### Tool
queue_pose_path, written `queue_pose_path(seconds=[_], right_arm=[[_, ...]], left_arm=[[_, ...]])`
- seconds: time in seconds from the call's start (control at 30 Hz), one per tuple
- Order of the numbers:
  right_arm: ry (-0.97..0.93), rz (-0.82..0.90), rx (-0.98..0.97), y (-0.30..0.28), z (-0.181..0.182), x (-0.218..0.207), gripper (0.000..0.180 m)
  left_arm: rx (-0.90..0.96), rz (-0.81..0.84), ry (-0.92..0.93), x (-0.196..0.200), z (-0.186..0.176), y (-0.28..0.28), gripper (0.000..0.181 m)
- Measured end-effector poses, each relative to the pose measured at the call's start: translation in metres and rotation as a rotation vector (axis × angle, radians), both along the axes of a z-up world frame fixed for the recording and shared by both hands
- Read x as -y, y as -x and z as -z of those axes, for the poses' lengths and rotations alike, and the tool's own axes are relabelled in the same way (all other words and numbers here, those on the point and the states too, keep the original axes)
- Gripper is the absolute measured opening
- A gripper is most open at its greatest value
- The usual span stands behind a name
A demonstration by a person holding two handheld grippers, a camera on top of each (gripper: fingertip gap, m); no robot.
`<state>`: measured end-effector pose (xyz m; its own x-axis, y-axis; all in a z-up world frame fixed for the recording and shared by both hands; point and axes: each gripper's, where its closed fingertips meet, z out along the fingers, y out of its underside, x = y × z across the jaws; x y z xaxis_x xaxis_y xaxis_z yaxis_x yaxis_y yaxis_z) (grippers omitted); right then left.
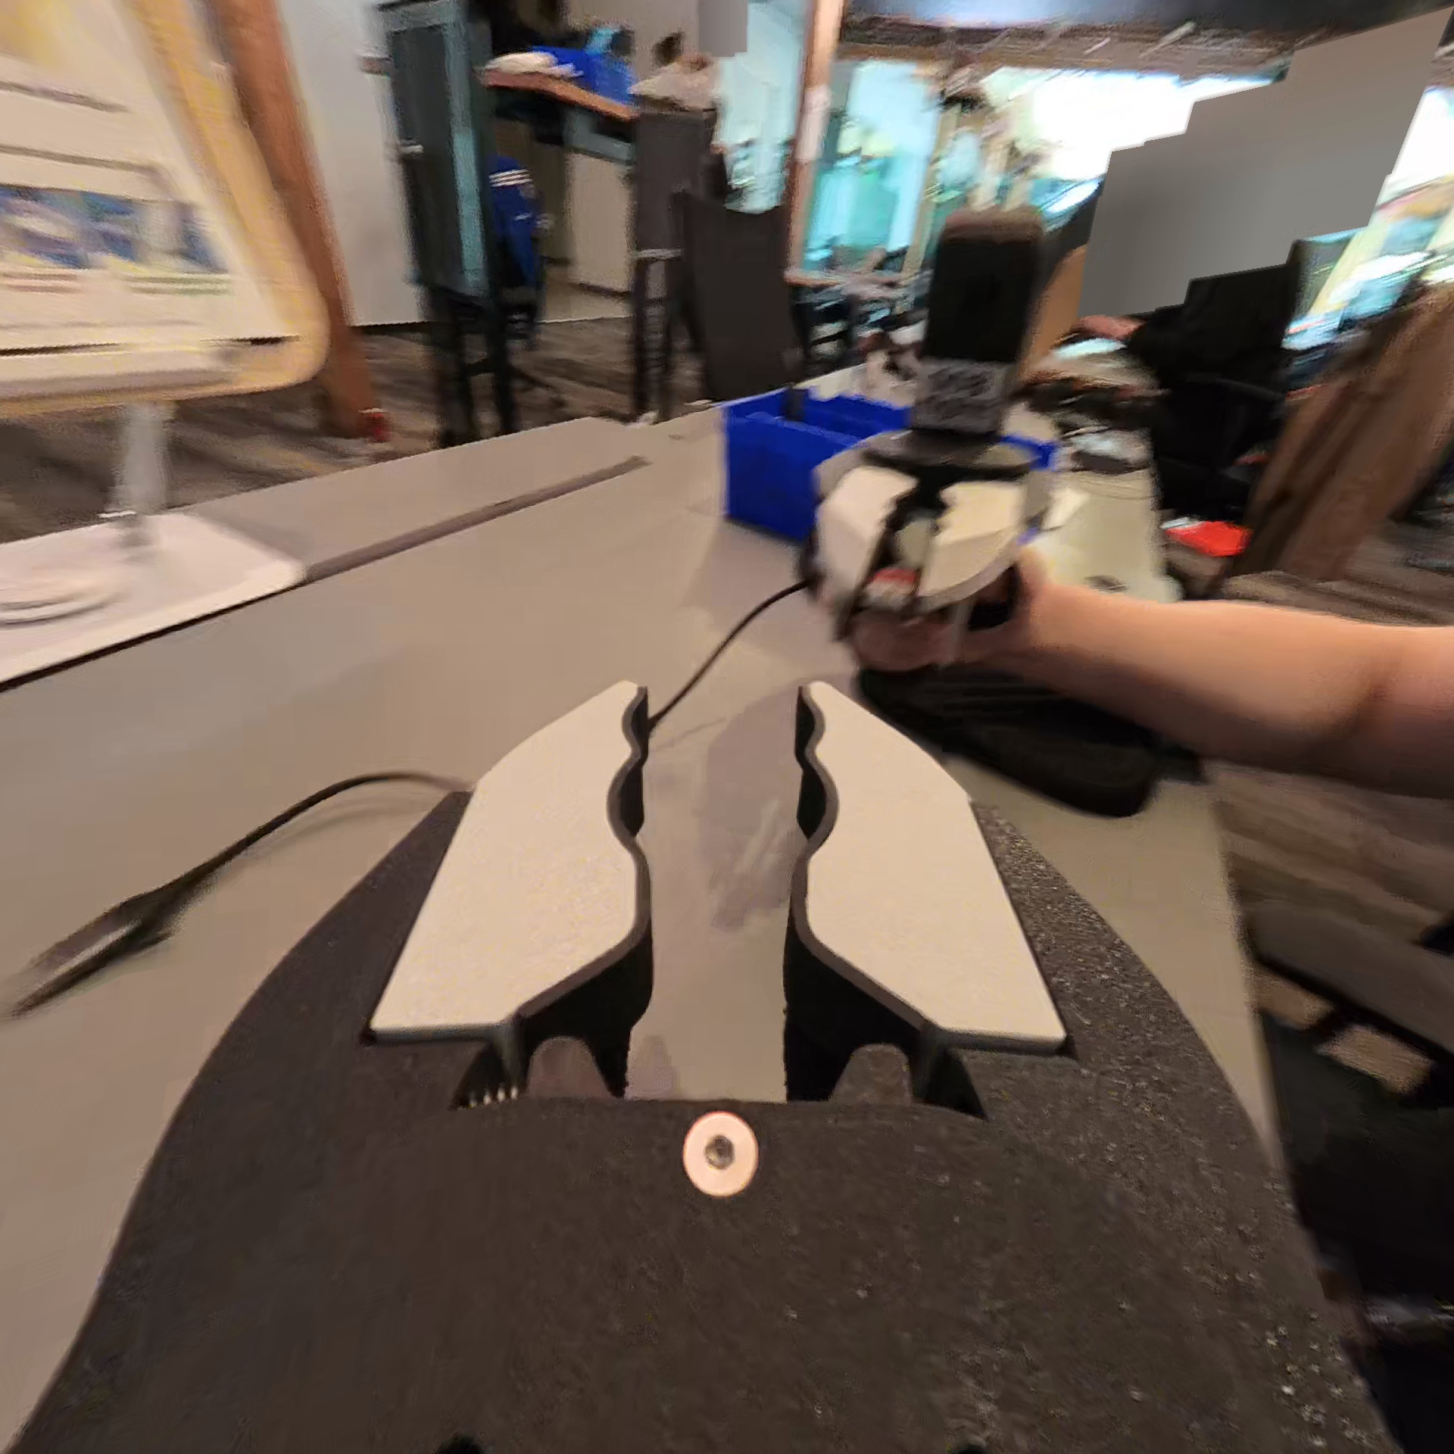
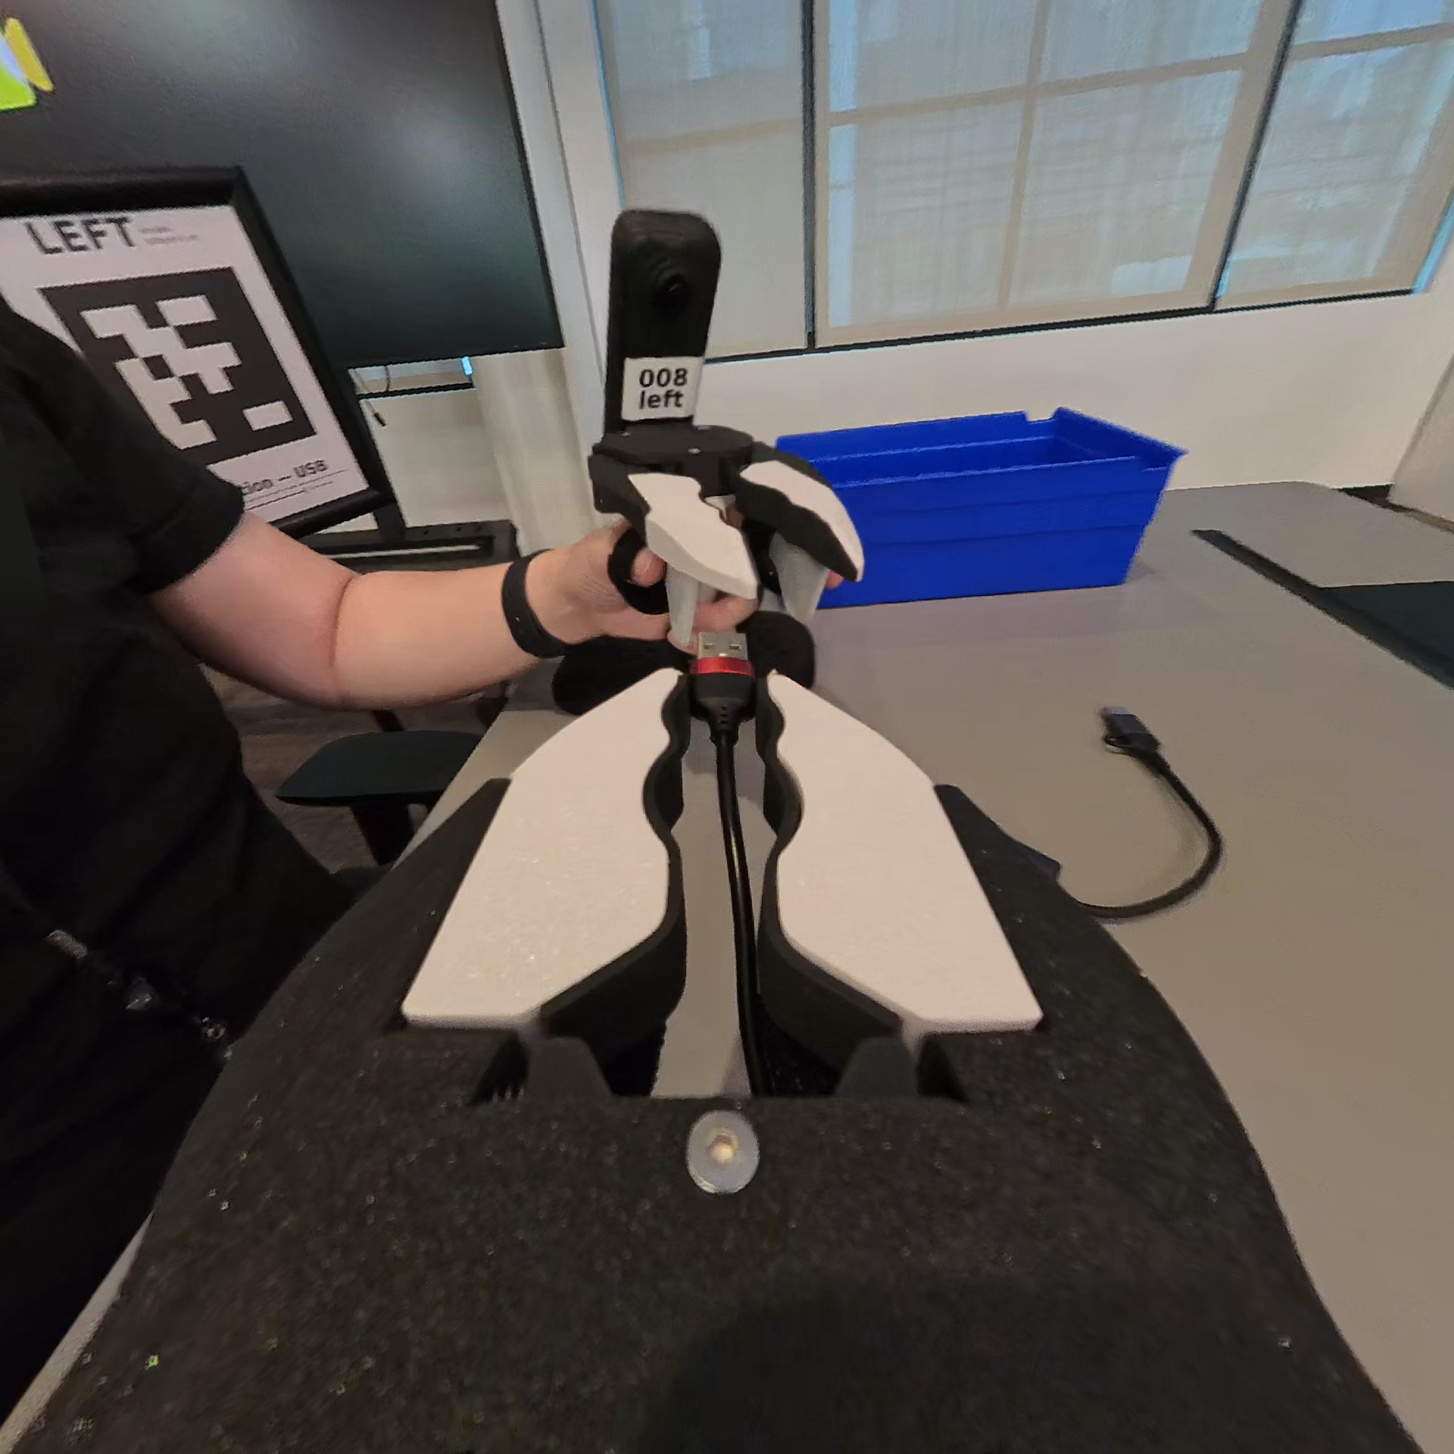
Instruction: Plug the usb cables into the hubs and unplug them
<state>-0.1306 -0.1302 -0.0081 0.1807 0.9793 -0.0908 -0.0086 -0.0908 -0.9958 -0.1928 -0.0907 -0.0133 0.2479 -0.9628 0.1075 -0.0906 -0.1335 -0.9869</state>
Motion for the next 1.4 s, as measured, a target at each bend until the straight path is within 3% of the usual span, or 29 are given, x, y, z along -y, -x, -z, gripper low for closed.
queue_pose_path(seconds=[0.1,0.27,0.4,0.57,0.7,0.9,1.0,1.13,1.4], right_arm=[[-0.018,0.058,-0.013,-0.013,-0.006,-0.007,0.015],[-0.043,0.099,-0.021,-0.025,-0.014,-0.012,0.015],[-0.039,0.105,0.000,-0.027,-0.008,-0.012,0.015],[-0.044,0.088,0.036,-0.022,-0.002,-0.007,0.015],[-0.053,0.081,0.048,-0.021,0.000,-0.005,0.015],[-0.049,0.073,0.044,-0.024,0.000,-0.003,0.015],[-0.050,0.069,0.050,-0.024,0.002,-0.003,0.015],[-0.056,0.064,0.070,-0.022,0.005,-0.002,0.015],[-0.062,0.067,0.078,-0.022,0.006,0.000,0.015]], left_arm=[[-0.127,-0.113,0.059,-0.024,0.025,0.030,0.037],[-0.376,-0.202,0.186,-0.031,0.085,0.039,0.031],[-0.527,-0.327,0.110,-0.042,0.099,0.039,0.038],[-0.685,-0.271,0.216,-0.036,0.126,0.026,0.042],[-0.765,-0.304,0.141,-0.044,0.129,0.024,0.051],[-0.753,-0.278,0.241,-0.042,0.139,0.020,0.054],[-0.724,-0.293,0.263,-0.044,0.138,0.021,0.050],[-0.711,-0.350,0.232,-0.049,0.139,0.026,0.032],[-0.654,-0.278,0.304,-0.042,0.135,0.019,0.031]])
